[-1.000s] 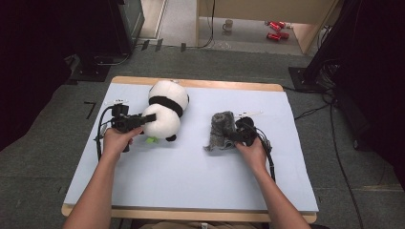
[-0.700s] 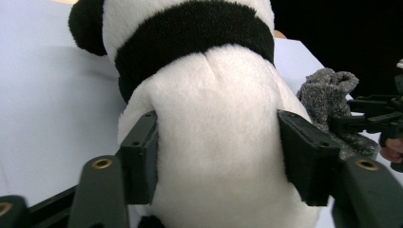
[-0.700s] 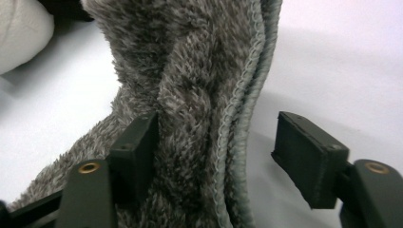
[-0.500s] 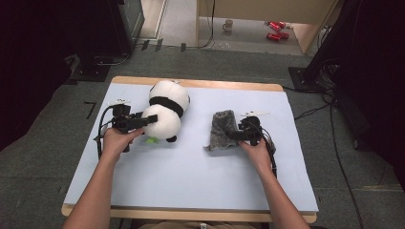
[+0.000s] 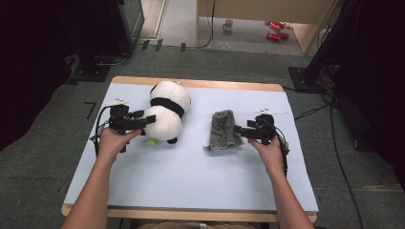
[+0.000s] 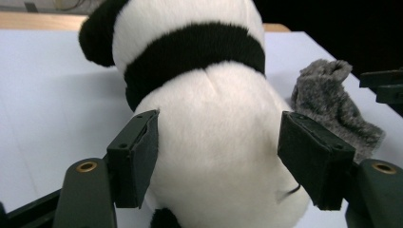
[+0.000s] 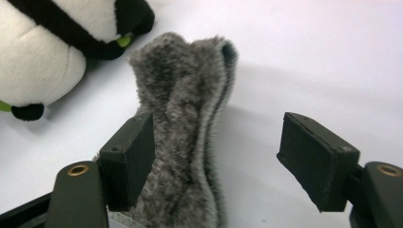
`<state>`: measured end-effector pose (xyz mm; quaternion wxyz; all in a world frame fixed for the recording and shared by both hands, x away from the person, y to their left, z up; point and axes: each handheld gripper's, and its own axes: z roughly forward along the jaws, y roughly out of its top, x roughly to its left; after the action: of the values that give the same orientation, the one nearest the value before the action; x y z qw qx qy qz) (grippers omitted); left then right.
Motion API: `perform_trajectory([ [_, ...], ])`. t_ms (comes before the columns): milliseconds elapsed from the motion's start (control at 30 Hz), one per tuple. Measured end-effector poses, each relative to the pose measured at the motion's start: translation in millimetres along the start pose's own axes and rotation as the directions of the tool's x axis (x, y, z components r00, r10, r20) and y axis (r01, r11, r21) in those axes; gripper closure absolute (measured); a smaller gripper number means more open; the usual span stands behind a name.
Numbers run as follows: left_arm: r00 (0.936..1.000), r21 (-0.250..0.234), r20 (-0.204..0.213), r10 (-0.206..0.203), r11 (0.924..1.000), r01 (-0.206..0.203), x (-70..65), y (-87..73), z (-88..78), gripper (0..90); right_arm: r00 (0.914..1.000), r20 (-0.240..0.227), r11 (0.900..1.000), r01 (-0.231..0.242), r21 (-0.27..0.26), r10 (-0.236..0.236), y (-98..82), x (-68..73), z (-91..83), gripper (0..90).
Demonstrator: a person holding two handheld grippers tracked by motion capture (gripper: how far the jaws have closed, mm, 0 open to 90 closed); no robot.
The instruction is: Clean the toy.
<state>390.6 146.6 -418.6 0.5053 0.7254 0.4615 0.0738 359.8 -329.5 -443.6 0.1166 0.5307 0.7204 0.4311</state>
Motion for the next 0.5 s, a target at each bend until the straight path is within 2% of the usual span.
perform_trajectory([
  [100,0.9997,-0.007,-0.006,0.021,0.9997,-0.021,0.8,0.7,-11.0,31.1,0.9997,-0.012,1.000,-0.022,-0.011,0.022,0.1,-7.9,-6.3,29.0],
  [200,0.9992,-0.003,-0.012,0.038,0.9993,-0.038,3.4,-1.6,-18.0,31.5,0.9993,-0.003,0.999,-0.036,-0.021,0.036,-0.5,-13.4,-9.6,29.4],
  [400,0.9984,0.010,-0.018,0.054,0.9985,-0.054,8.2,-8.2,-26.6,31.6,0.9991,0.029,0.999,-0.029,-0.030,0.030,-0.4,-23.7,-14.4,30.0],
  [500,0.9958,0.030,-0.037,0.085,0.9961,-0.083,11.2,-14.5,-30.0,31.7,0.9986,0.050,0.999,-0.015,-0.028,0.017,-1.6,-30.2,-16.2,30.3],
])
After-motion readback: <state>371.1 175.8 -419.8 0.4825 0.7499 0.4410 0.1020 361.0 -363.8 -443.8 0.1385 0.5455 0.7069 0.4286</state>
